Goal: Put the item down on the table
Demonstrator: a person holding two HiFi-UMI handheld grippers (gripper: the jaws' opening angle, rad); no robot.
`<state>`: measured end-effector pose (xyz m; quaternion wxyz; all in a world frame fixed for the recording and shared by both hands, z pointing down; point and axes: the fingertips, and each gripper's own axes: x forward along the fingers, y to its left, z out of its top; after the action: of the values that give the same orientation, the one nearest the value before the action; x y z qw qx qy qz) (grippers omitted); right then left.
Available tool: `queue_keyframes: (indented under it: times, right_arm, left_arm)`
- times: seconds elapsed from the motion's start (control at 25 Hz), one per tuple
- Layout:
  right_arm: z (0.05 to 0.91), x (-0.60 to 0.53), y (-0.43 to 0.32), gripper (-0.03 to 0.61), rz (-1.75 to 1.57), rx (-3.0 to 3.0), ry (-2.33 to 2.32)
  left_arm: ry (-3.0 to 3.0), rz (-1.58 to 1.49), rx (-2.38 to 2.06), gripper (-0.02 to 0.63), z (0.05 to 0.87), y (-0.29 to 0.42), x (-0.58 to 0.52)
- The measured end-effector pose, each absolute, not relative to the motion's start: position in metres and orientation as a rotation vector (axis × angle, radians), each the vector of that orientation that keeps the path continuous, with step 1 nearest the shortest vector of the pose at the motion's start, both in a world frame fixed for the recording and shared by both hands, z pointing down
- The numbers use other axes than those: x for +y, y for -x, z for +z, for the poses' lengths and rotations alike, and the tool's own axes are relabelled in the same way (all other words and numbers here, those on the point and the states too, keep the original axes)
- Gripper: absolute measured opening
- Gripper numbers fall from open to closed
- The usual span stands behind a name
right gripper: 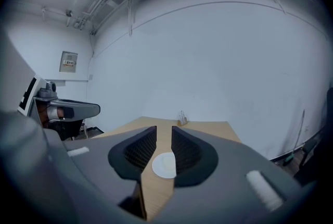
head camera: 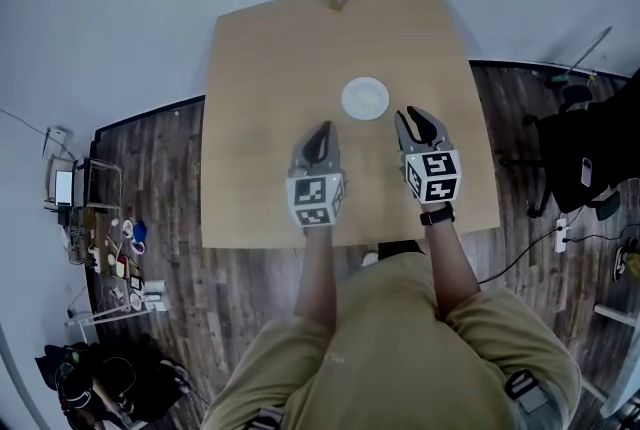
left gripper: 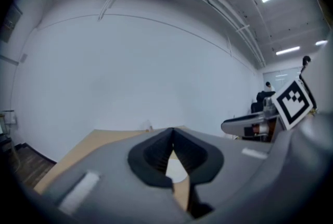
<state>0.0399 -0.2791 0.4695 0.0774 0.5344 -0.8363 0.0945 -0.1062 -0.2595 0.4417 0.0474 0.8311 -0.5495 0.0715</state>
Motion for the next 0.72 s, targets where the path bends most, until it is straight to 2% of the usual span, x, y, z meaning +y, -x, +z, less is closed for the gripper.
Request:
queue_keyframes:
  times: [0.2,0.4,0.72]
  right_arm:
    - [0.437,-0.254,-0.052,0.042,0.200,-2.545,-1.641]
    - [0.419,-0.230,-0.063,0.011,0.144,-2.531,-1.696]
    - [0.381,-0.211,-0.074,0.006,0.055,-2.475,-1.804]
  left_arm:
    - [-2.553,0.170,-1.737,0.002,0.417,0.117,-0.238]
    - [-2.570,0.152,-1.762,0.002,0.401,0.122,-0.216]
    - [-2.638,0.056,-1.792,0.002,0.361,0.118,-0.197]
